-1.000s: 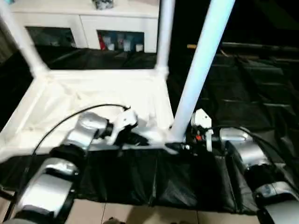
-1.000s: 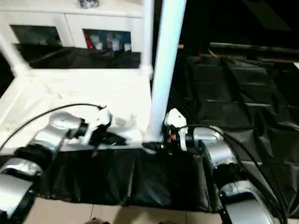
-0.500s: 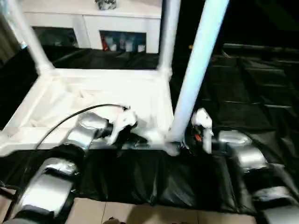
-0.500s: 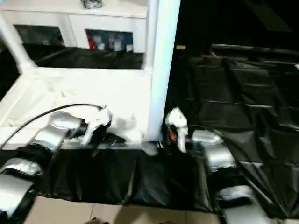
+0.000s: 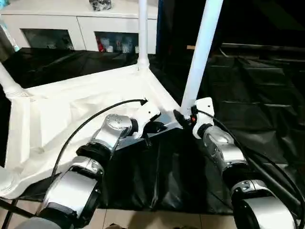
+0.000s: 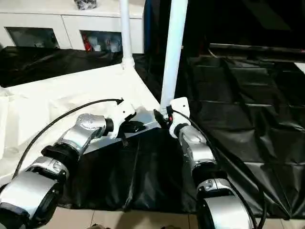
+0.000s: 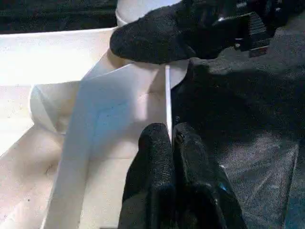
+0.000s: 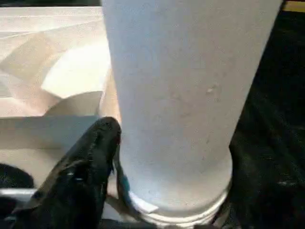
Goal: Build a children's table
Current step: Rotate leg to tighten
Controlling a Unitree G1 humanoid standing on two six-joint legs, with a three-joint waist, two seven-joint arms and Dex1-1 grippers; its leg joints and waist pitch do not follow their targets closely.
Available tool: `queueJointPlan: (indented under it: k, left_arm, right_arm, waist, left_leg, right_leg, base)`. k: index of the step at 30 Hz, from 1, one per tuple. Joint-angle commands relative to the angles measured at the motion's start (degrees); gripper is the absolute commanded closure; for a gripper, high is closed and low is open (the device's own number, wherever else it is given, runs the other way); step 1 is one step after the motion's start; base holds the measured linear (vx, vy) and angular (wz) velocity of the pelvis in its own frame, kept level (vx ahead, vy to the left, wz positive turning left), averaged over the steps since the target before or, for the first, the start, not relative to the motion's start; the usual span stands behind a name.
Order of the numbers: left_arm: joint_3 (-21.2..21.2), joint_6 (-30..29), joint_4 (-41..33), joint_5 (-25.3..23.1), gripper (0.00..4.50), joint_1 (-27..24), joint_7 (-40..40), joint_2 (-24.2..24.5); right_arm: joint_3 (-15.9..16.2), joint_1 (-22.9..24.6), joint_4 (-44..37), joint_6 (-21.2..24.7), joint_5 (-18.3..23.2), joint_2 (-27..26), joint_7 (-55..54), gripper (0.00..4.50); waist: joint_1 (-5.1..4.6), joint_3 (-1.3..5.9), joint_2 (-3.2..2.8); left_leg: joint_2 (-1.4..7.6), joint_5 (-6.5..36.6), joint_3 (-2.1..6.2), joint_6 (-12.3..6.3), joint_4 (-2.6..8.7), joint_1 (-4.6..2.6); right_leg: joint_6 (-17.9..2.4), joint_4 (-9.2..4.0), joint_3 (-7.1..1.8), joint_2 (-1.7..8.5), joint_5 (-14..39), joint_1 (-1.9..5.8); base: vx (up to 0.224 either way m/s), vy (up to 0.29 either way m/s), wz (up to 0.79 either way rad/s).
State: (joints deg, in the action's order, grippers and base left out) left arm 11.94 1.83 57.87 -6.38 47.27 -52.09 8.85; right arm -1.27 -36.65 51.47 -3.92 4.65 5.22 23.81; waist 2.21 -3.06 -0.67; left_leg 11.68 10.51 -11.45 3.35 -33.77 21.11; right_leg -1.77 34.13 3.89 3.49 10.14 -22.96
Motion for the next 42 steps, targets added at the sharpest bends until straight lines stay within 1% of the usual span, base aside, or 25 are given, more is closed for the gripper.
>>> queueJointPlan:
  k: [1, 3, 6, 7, 9, 13, 14, 15, 16, 17, 18, 24, 28, 29, 30, 31, 32, 33, 34, 35, 36, 38, 39, 40, 42]
  left_arm:
    - [0.3, 1.4, -0.8, 0.9, 4.5, -0.1, -3.3, -0.5]
    - [0.6, 2.3, -2.4, 1.9, 4.5, -1.3, -8.6, 1.7]
    - [0.7, 3.5, -3.6, 3.0, 4.5, -2.4, -13.9, 3.8]
    - [0.7, 3.6, -4.0, 3.5, 4.5, -2.7, -15.8, 4.6]
    - [0.8, 3.9, -4.4, 3.8, 4.5, -3.1, -18.2, 6.0]
    - [1.6, 5.3, -4.0, 3.3, 4.5, -3.3, -22.4, 8.5]
    - [1.7, 5.4, -3.9, 3.2, 4.5, -3.3, -23.1, 8.8]
    - [1.8, 5.6, -4.0, 3.3, 4.5, -3.4, -24.3, 9.2]
    - [1.9, 5.7, -4.1, 3.4, 4.5, -3.4, -25.1, 9.4]
    - [2.0, 5.6, -4.3, 3.5, 4.5, -3.5, -25.8, 9.7]
    - [2.2, 5.8, -4.6, 3.6, 4.5, -3.6, -27.4, 10.1]
    - [2.6, 6.2, -4.7, 3.5, 4.5, -3.6, -29.5, 10.4]
    - [2.2, 5.8, -4.4, 3.6, 4.5, -3.4, -28.1, 9.9]
    - [1.9, 5.3, -4.1, 3.5, 4.5, -3.1, -26.4, 9.5]
    - [1.5, 3.8, -3.2, 2.6, 4.5, -2.3, -21.6, 8.5]
    - [1.5, 3.8, -3.2, 2.6, 4.5, -2.3, -21.6, 8.5]
    - [0.9, 3.0, -2.2, 2.1, 4.5, -1.5, -17.6, 7.6]
    - [0.3, 2.3, -1.6, 2.2, 4.5, -1.0, -15.0, 6.6]
    - [-0.1, 1.6, -1.3, 2.4, 4.5, -0.7, -13.7, 5.8]
    - [-0.3, 1.2, -1.0, 2.3, 4.5, -0.3, -11.5, 4.9]
    - [-0.4, 0.7, -0.8, 2.1, 4.5, -0.1, -9.6, 3.9]
    - [-0.7, -0.8, -0.6, 2.0, 4.5, 0.4, -5.6, 1.5]
    - [-0.7, -0.9, -0.6, 2.0, 4.5, 0.5, -5.4, 1.4]
    - [-1.0, -1.9, -0.3, 2.1, 4.5, 1.0, -2.1, -1.0]
    - [-0.5, -1.6, -0.4, 1.7, 4.5, 1.0, -0.5, -2.9]
  right_arm:
    - [2.7, -0.1, 0.5, -0.7, -0.1, -0.5, 4.1, 0.72]
    - [3.7, 0.8, -1.0, -0.4, 0.7, 2.3, 11.2, 0.6]
    - [5.8, 2.2, -3.1, -0.2, 0.9, 5.7, 20.8, 0.6]
    - [6.6, 2.8, -4.2, 0.3, 1.3, 6.9, 24.5, 0.6]
    - [7.3, 3.7, -5.7, 1.0, 2.0, 8.6, 29.8, 0.6]
    - [9.9, 5.7, -10.7, 2.5, 3.9, 11.8, 41.8, 0.6]
    - [10.4, 6.0, -11.5, 3.0, 4.2, 12.2, 43.5, 0.6]
    - [11.3, 6.2, -12.4, 3.2, 4.5, 12.9, 45.8, 0.77]
    - [12.0, 6.4, -12.9, 3.2, 4.5, 13.3, 47.2, 0.77]
    - [12.7, 6.5, -13.4, 3.3, 4.5, 13.7, 48.5, 0.96]
    - [13.5, 6.6, -14.2, 3.8, 4.4, 14.3, 50.9, 0.99]
    - [14.2, 6.5, -15.2, 4.8, 4.2, 14.1, 52.9, 1.4]
    - [13.5, 6.8, -15.2, 5.7, 4.2, 13.2, 50.0, 1.68]
    - [12.8, 6.8, -14.6, 5.3, 4.0, 12.4, 47.3, 1.68]
    - [11.3, 6.5, -12.4, 5.0, 2.6, 10.6, 39.7, 1.68]
    - [11.3, 6.5, -12.4, 5.0, 2.6, 10.6, 39.7, 1.7]
    - [10.3, 5.9, -10.1, 3.4, 1.0, 9.1, 32.9, 1.74]
    - [9.2, 5.5, -8.7, 3.1, 0.4, 7.9, 28.0, 1.74]
    - [8.5, 5.2, -8.0, 3.5, 0.4, 7.0, 25.1, 1.74]
    - [7.4, 4.8, -6.9, 4.1, 0.4, 5.8, 20.9, 1.75]
    - [6.3, 4.2, -5.7, 4.6, 0.4, 4.5, 16.6, 1.76]
    - [4.4, 3.0, -2.9, 4.7, 0.0, 1.9, 7.1, 1.76]
    - [4.3, 2.9, -2.8, 4.7, 0.0, 1.8, 6.6, 1.76]
    - [3.8, 2.0, -0.9, 4.5, -0.7, -0.7, -0.1, 1.76]
    - [4.0, 1.7, -0.3, 4.1, -0.8, -3.2, -1.3, 1.76]
  waist:
    - [0.11, 4.08, 0.06]
    - [0.26, 4.06, 0.01]
    - [0.6, 4.01, -0.12]
    - [0.72, 3.93, -0.22]
    - [0.95, 3.78, 0.06]
    - [1.28, 3.61, 0.04]
    - [1.49, 3.69, 0.02]
    - [1.43, 3.66, 0.03]
    - [1.56, 3.78, 0.02]
    - [1.54, 3.76, 0.07]
    - [1.63, 3.7, 0.01]
    - [1.95, 3.84, -0.03]
    - [2.25, 3.83, 0.01]
    - [2.26, 3.81, 0.02]
    - [2.25, 3.76, 0.03]
    - [2.1, 3.59, 0.05]
    - [1.72, 3.53, 0.45]
    - [1.62, 3.51, 0.26]
    - [1.27, 3.39, 0.4]
    - [1.1, 3.44, 0.4]
    - [0.6, 3.31, 0.04]
    - [0.25, 3.48, 0.04]
    - [0.16, 3.54, 0.06]
    - [0.13, 3.66, -0.42]
    - [-0.2, 3.73, -0.18]
  left_leg:
    - [1.72, 9.2, 1.02, -4.26, 3.47, -0.66]
    - [1.72, 8.7, 1.0, -4.76, 3.42, -0.53]
    - [2.1, 9.0, 0.78, -5.42, 3.35, -0.56]
    - [2.15, 9.7, 0.76, -5.24, 3.39, -0.67]
    - [2.06, 11.0, 0.75, -5.23, 3.41, -0.7]
    - [2.21, 11.9, 0.88, -4.45, 3.65, -0.83]
    - [2.28, 12.0, 0.91, -4.45, 3.6, -0.99]
    - [2.27, 11.9, 0.89, -4.47, 3.64, -0.87]
    - [2.3, 11.6, 0.92, -4.34, 3.62, -0.98]
    - [2.3, 11.5, 0.91, -4.29, 3.62, -0.93]
    - [2.3, 11.6, 0.92, -4.06, 3.66, -0.93]
    - [2.32, 10.7, 0.89, -3.83, 3.58, -1.01]
    - [2.36, 10.4, 0.93, -3.51, 3.65, -0.99]
    - [2.33, 10.7, 0.93, -3.33, 3.66, -0.97]
    - [2.31, 10.9, 0.91, -3.15, 3.67, -0.98]
    - [2.3, 11.7, 0.98, -2.22, 3.79, -1.18]
    - [2.11, 12.4, 1.05, -1.42, 3.87, -1.15]
    - [2.05, 12.8, 1.12, -0.93, 3.85, -1.33]
    - [1.88, 13.7, 1.13, -0.4, 3.77, -1.51]
    - [1.78, 13.5, 1.26, -0.33, 3.81, -1.39]
    - [1.86, 13.7, 1.34, -0.34, 3.99, -1.21]
    - [1.99, 13.3, 1.37, -0.04, 4.05, -1.29]
    - [1.81, 13.3, 1.32, -0.13, 3.99, -1.3]
    - [1.79, 13.0, 1.28, -0.26, 3.85, -1.32]
    - [1.69, 12.6, 1.24, -0.52, 3.86, -1.12]
  right_leg:
    - [-14.0, -3.7, -2.74, 4.84, 7.3, 3.18]
    - [-14.4, -3.59, -2.65, 4.75, 6.6, 3.37]
    - [-14.9, -3.4, -2.6, 4.64, 5.8, 3.25]
    - [-15.0, -3.47, -2.57, 4.65, 6.5, 3.17]
    - [-14.5, -3.71, -2.59, 4.64, 8.6, 3.29]
    - [-13.5, -4.1, -2.59, 4.65, 12.1, 3.01]
    - [-13.3, -4.04, -2.67, 4.73, 12.3, 2.96]
    - [-13.3, -4.0, -2.69, 4.68, 12.2, 2.99]
    - [-13.4, -3.99, -2.64, 4.72, 12.1, 2.93]
    - [-13.4, -3.95, -2.66, 4.75, 11.9, 2.94]
    - [-13.4, -3.96, -2.66, 4.73, 12.3, 2.88]
    - [-13.8, -3.81, -2.68, 4.81, 11.1, 2.81]
    - [-13.7, -3.67, -2.66, 4.82, 10.8, 2.83]
    - [-13.5, -3.77, -2.66, 4.89, 11.4, 2.85]
    - [-13.3, -3.85, -2.67, 4.88, 11.9, 2.79]
    - [-12.9, -4.0, -2.67, 4.93, 14.1, 2.48]
    - [-11.9, -4.31, -2.66, 5.0, 17.1, 2.51]
    - [-11.6, -4.43, -2.68, 5.05, 18.4, 2.38]
    - [-10.9, -4.85, -2.74, 5.12, 21.0, 2.23]
    - [-10.6, -4.84, -2.67, 5.07, 21.8, 2.39]
    - [-10.1, -5.1, -2.65, 4.93, 22.2, 2.34]
    - [-10.7, -4.78, -2.77, 4.91, 20.1, 2.21]
    - [-10.9, -4.87, -2.7, 4.83, 19.6, 2.26]
    - [-11.3, -4.69, -2.78, 4.85, 17.8, 2.34]
    - [-11.8, -4.61, -2.74, 4.7, 15.7, 2.52]
  base:
    - [0.0, 0.0, 0.0]
    - [0.0, 0.0, 0.0]
    - [0.0, 0.0, 0.0]
    - [0.0, 0.0, 0.0]
    - [0.0, 0.0, 0.0]
    - [0.0, 0.0, 0.0]
    - [0.0, 0.0, 0.0]
    - [0.0, 0.0, 0.0]
    - [0.0, 0.0, 0.0]
    - [0.0, 0.0, 0.0]
    - [0.0, 0.0, 0.0]
    - [0.0, 0.0, 0.0]
    - [0.0, 0.0, 0.0]
    - [0.0, 0.0, 0.0]
    - [0.0, 0.0, 0.0]
    - [0.0, 0.0, 0.0]
    - [0.0, 0.0, 0.0]
    - [0.0, 0.0, 0.0]
    - [0.0, 0.0, 0.0]
    - [0.0, 0.0, 0.0]
    - [0.0, 0.0, 0.0]
    - [0.0, 0.0, 0.0]
    - [0.0, 0.0, 0.0]
    - [0.0, 0.0, 0.0]
    - [0.0, 0.0, 0.0]
